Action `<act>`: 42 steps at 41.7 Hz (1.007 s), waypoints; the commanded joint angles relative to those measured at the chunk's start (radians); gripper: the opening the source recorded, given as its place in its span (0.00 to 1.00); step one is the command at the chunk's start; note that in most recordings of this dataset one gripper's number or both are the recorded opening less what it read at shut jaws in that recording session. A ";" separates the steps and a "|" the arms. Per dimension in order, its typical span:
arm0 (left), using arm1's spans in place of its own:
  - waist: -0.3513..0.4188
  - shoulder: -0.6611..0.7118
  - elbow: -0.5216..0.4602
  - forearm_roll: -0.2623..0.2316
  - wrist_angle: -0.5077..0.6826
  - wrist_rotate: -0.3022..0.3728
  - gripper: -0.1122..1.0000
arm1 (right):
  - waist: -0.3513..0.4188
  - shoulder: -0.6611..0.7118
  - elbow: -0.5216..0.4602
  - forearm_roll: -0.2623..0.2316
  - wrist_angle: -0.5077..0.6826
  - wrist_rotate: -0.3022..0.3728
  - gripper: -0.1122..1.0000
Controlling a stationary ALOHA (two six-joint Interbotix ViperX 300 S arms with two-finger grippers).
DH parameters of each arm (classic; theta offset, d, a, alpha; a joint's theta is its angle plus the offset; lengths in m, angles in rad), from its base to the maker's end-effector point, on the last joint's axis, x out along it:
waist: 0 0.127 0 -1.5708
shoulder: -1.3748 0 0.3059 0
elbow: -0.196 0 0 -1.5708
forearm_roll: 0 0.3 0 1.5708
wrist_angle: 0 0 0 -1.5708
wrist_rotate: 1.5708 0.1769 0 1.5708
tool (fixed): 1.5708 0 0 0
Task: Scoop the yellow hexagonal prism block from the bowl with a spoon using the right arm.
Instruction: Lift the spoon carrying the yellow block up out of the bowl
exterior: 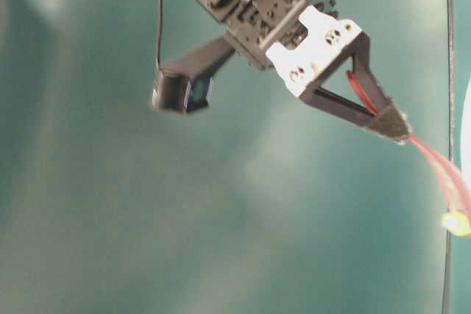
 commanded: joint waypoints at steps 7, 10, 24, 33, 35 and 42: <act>0.002 0.005 -0.025 0.003 -0.006 -0.002 0.10 | 0.020 -0.104 0.098 -0.003 -0.244 0.000 0.32; 0.000 0.006 -0.025 0.003 -0.005 -0.002 0.10 | 0.026 -0.135 0.133 -0.003 -0.314 0.000 0.32; 0.002 0.006 -0.025 0.003 -0.006 -0.005 0.10 | 0.032 -0.299 0.278 -0.003 -0.443 0.008 0.32; 0.002 0.003 -0.025 0.003 -0.008 -0.006 0.10 | 0.031 -0.356 0.313 -0.003 -0.445 0.009 0.32; 0.002 0.005 -0.026 0.003 -0.009 -0.006 0.10 | 0.032 -0.357 0.316 -0.002 -0.443 0.011 0.32; 0.000 0.005 -0.025 0.003 -0.011 -0.003 0.10 | 0.032 -0.356 0.314 -0.002 -0.442 0.011 0.32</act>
